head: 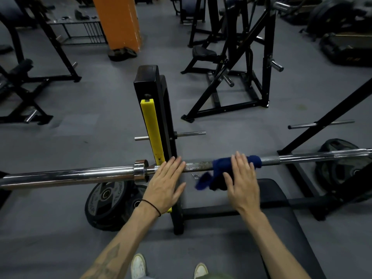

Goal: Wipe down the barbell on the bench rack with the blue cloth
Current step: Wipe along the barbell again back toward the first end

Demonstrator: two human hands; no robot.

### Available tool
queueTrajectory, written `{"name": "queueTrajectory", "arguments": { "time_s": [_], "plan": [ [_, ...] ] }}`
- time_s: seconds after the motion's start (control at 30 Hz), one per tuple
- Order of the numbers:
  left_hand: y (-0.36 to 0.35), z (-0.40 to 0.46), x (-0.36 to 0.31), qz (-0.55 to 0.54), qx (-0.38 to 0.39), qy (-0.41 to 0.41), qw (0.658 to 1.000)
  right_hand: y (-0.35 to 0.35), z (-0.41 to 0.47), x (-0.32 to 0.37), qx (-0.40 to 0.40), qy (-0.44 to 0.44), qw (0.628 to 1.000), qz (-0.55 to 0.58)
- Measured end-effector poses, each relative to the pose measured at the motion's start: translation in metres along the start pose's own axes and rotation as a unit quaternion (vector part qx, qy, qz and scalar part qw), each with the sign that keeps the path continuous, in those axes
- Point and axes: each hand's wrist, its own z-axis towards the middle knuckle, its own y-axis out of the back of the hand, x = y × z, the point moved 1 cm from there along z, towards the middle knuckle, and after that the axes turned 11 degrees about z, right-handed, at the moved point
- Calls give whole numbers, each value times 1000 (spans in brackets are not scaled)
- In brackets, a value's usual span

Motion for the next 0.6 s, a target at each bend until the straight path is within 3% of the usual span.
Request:
{"name": "queueTrajectory", "arguments": {
  "time_s": [0.1, 0.23, 0.33, 0.43, 0.5, 0.53, 0.6],
  "plan": [
    [0, -4, -1, 1, 4, 13, 1000, -27, 5, 49, -46, -105, 991, 70],
    [-1, -7, 2, 2, 3, -3, 1000, -49, 3, 101, 114, 44, 990, 75],
    [0, -6, 6, 11, 12, -13, 1000, -33, 10, 66, 114, 120, 986, 19],
    [2, -8, 7, 17, 20, -5, 1000, -13, 10, 31, 7, 20, 1000, 7],
    [2, -10, 7, 23, 15, 8, 1000, -28, 10, 51, -32, -81, 996, 33],
    [2, -11, 8, 25, 10, 9, 1000, -40, 10, 74, -26, -108, 992, 53],
    [0, -15, 11, 30, -1, 2, 1000, -62, 5, 117, 39, -64, 994, 82]
  ]
}}
